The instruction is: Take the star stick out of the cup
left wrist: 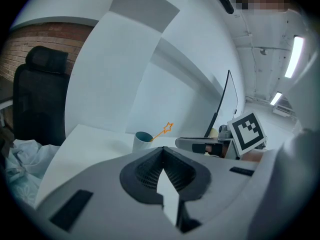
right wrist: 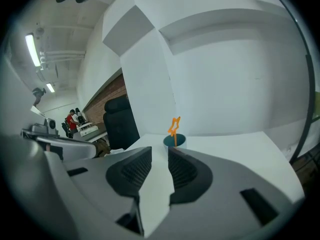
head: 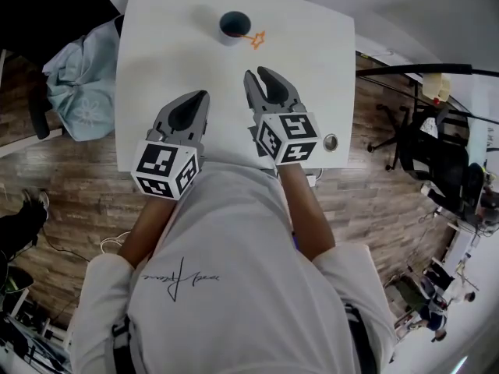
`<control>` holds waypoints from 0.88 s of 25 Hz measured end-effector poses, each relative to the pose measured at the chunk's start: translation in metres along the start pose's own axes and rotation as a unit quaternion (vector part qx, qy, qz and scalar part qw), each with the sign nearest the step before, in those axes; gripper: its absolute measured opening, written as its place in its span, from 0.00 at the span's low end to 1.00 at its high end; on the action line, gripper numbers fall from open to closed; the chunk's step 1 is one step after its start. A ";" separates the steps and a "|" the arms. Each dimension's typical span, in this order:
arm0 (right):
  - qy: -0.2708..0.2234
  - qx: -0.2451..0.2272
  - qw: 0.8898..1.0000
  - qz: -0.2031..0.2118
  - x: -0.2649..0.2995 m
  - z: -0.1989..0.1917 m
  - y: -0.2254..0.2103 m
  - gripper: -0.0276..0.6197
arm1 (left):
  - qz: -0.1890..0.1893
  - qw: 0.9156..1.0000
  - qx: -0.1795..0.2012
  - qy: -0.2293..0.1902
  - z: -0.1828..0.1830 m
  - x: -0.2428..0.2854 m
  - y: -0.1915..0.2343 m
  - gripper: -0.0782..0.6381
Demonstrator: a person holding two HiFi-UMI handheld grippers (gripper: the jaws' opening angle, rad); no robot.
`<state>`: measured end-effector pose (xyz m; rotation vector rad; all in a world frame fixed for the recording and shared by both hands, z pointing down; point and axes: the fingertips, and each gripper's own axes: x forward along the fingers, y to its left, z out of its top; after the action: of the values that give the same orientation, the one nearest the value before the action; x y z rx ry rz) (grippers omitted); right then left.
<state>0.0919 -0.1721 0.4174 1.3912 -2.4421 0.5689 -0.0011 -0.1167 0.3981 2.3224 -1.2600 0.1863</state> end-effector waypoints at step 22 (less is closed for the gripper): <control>-0.004 0.014 0.997 -0.074 0.053 0.000 -0.026 0.24 | 0.002 1.000 -0.021 0.017 -0.008 -0.003 0.029 0.12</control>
<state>0.0878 -0.2244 0.4448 1.5734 -2.3199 0.5662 -0.0256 -0.1241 0.4149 2.2713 -1.2397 0.1975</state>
